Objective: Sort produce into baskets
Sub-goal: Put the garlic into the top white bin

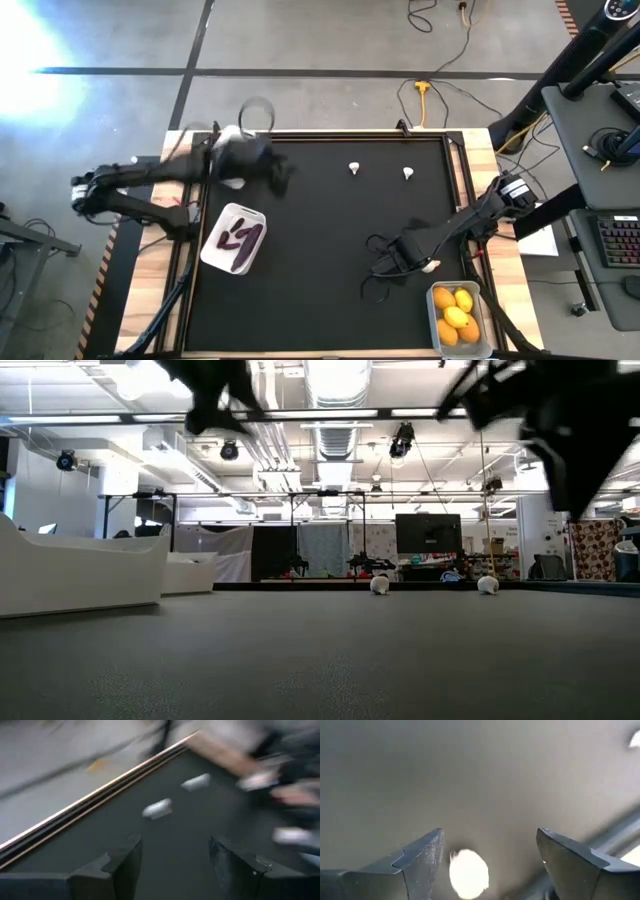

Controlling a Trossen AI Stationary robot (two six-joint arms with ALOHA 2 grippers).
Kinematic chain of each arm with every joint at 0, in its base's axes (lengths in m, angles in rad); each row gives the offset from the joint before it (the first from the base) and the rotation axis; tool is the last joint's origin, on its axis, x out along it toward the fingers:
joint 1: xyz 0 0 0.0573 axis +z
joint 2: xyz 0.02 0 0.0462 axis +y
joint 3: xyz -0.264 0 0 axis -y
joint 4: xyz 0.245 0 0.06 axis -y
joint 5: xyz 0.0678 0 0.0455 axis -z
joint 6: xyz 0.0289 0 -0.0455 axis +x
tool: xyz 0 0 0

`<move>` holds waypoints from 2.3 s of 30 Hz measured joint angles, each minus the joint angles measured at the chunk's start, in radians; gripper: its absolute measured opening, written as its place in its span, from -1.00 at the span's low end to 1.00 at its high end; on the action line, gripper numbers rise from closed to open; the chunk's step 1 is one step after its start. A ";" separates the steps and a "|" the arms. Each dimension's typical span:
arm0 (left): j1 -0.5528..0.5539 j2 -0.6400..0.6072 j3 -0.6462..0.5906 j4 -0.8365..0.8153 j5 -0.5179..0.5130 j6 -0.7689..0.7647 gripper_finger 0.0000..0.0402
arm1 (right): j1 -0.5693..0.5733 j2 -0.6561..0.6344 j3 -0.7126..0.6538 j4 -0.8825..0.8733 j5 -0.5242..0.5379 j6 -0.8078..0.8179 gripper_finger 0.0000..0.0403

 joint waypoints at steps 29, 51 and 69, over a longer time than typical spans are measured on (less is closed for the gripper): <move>-0.775 0.030 -0.339 0.936 -0.548 0.543 0.04 | -0.035 0.001 -0.358 0.172 -0.436 -0.108 0.39; -0.770 0.074 -0.334 0.753 -0.643 0.560 0.04 | -0.081 0.000 -0.113 0.217 -0.168 -0.249 -0.17; -0.731 0.158 -0.342 0.750 -0.774 0.641 0.04 | -0.428 0.119 -0.082 0.780 0.082 -0.600 -0.15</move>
